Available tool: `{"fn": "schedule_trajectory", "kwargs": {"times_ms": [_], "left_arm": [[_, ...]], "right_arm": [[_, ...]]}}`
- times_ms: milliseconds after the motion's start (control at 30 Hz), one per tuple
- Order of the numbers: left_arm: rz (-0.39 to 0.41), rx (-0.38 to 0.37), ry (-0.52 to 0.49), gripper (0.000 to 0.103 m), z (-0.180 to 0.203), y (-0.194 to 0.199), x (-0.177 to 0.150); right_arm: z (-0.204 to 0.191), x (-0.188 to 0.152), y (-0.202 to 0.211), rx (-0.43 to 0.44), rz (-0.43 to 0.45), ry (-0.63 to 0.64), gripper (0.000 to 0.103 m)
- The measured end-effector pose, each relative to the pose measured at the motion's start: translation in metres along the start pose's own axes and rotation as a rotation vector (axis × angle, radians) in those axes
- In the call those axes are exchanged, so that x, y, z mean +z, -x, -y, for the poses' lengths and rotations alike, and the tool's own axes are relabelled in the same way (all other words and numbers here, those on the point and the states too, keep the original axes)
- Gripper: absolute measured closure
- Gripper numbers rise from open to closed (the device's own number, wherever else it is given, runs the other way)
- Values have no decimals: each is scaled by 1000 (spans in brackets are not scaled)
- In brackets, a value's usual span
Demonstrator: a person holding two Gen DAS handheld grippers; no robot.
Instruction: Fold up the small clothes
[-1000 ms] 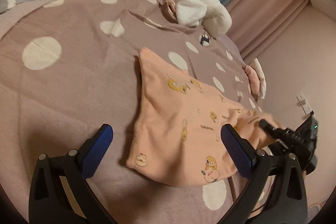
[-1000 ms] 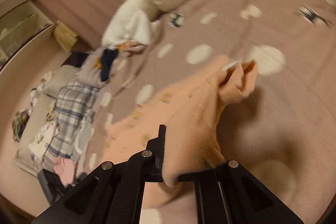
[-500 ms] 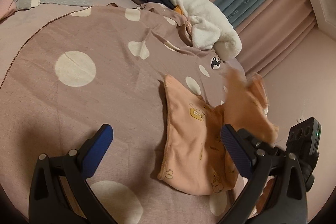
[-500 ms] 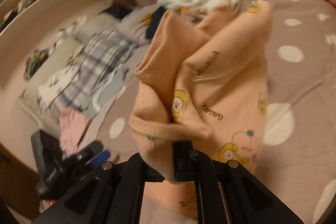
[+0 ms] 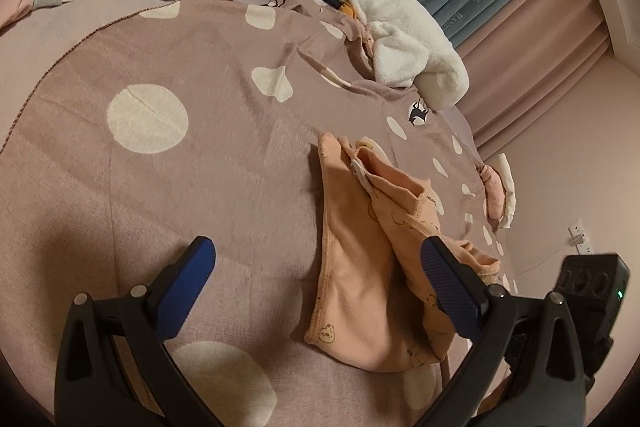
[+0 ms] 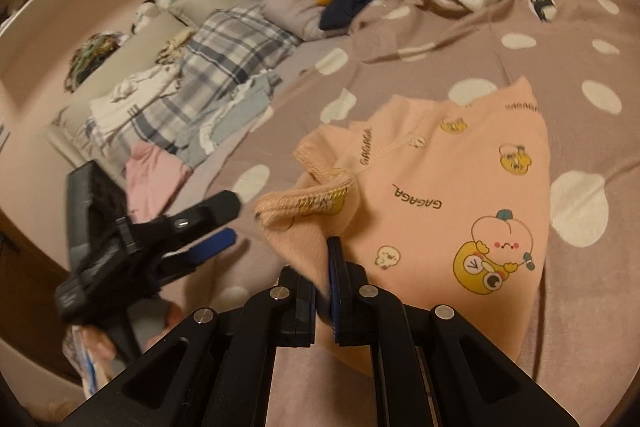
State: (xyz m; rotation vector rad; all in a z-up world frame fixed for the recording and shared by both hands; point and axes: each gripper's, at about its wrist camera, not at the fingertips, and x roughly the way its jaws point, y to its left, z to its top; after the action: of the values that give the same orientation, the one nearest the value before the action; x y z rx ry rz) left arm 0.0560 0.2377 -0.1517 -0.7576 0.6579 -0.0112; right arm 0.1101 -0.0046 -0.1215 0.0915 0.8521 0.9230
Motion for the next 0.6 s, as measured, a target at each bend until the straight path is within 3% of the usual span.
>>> {"fn": "schedule_trajectory", "kwargs": {"times_ms": [600], "left_arm": [[-36, 15, 17, 0, 0, -14, 0]], "right_arm": [[-5, -20, -11, 81, -45, 40, 96]]}}
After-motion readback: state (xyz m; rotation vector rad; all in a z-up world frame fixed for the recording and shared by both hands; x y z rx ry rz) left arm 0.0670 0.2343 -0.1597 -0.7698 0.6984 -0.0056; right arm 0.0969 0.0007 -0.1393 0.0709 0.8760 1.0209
